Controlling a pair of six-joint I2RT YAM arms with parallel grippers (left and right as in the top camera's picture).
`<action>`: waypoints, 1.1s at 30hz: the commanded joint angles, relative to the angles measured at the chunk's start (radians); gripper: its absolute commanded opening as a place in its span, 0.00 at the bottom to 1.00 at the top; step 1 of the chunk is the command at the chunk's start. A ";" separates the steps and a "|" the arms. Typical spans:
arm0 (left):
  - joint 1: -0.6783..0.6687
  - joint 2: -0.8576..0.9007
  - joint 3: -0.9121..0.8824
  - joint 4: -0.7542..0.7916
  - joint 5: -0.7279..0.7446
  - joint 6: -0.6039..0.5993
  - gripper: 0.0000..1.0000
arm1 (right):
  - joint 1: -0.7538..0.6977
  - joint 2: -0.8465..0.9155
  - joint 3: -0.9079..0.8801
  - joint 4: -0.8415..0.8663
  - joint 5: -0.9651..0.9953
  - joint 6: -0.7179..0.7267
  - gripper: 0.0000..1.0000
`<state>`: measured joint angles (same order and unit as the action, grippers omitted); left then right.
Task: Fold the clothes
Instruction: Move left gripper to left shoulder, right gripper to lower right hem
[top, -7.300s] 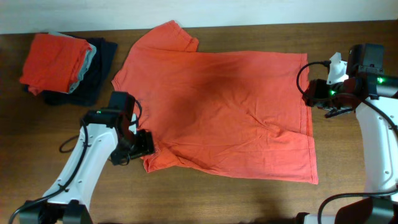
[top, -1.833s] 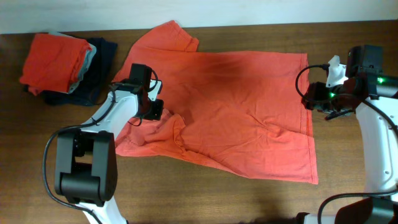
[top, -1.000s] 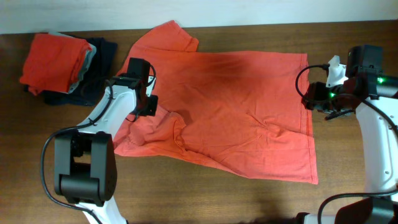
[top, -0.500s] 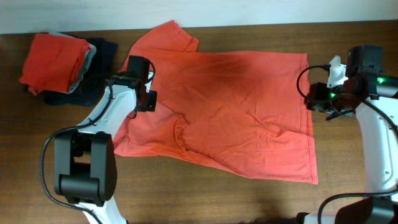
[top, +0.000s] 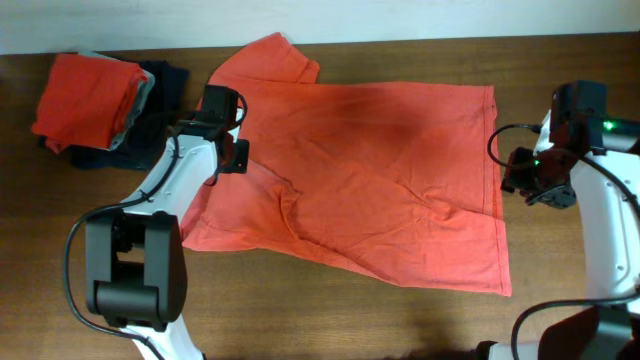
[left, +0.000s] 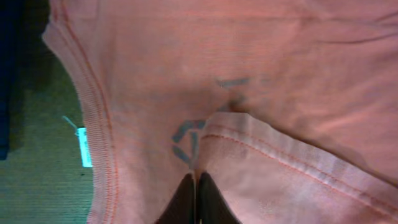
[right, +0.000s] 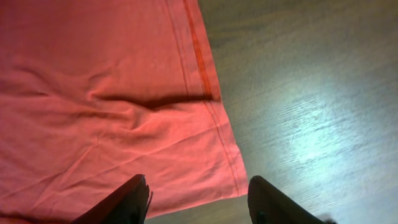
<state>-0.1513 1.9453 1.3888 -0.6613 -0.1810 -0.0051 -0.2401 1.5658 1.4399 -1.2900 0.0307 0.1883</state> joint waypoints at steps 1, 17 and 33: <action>0.012 -0.010 0.020 0.002 -0.023 -0.009 0.40 | -0.027 0.014 -0.045 -0.005 0.025 0.058 0.57; 0.069 -0.092 0.035 -0.089 0.106 -0.119 0.99 | -0.148 0.014 -0.315 0.014 -0.181 0.111 0.70; 0.312 -0.187 0.035 -0.008 0.245 -0.122 0.99 | -0.148 0.014 -0.600 0.151 -0.197 0.296 0.72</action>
<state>0.1337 1.7695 1.4117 -0.6830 0.0280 -0.1177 -0.3836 1.5768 0.8688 -1.1568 -0.1600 0.4179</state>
